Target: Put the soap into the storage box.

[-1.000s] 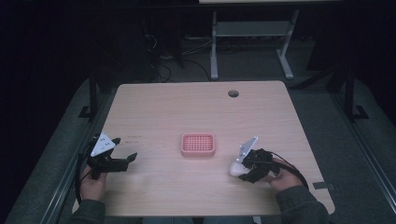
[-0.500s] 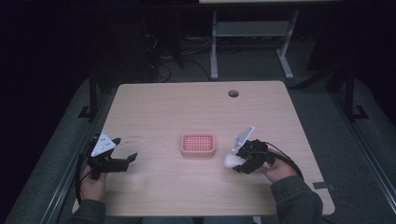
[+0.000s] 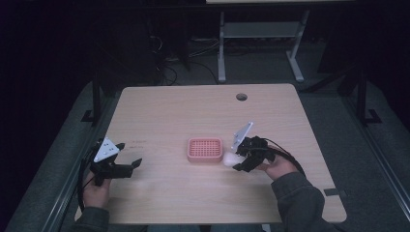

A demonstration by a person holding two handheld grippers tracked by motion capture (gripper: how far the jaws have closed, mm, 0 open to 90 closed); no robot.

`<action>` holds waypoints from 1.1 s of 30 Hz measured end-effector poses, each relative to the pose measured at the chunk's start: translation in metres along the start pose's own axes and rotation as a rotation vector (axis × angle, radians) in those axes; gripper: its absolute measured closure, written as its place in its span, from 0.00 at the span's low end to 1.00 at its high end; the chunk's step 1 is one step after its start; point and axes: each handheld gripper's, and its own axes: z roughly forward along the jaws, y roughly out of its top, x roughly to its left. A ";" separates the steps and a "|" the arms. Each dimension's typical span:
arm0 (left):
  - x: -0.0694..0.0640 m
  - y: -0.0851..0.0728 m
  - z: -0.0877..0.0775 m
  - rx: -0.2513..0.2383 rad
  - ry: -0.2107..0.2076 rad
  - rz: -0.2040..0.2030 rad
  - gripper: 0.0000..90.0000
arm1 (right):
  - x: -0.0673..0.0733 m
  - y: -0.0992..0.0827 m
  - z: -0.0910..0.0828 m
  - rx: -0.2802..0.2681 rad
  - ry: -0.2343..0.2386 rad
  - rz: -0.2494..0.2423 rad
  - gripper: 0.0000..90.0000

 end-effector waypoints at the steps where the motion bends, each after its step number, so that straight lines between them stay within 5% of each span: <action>1: 0.000 0.000 0.000 -0.001 0.000 -0.001 0.16 | -0.001 0.002 0.000 -0.003 0.003 -0.002 0.54; 33: 0.000 0.000 -0.001 0.000 -0.001 -0.005 0.16 | -0.022 0.041 0.002 0.003 0.017 -0.047 0.54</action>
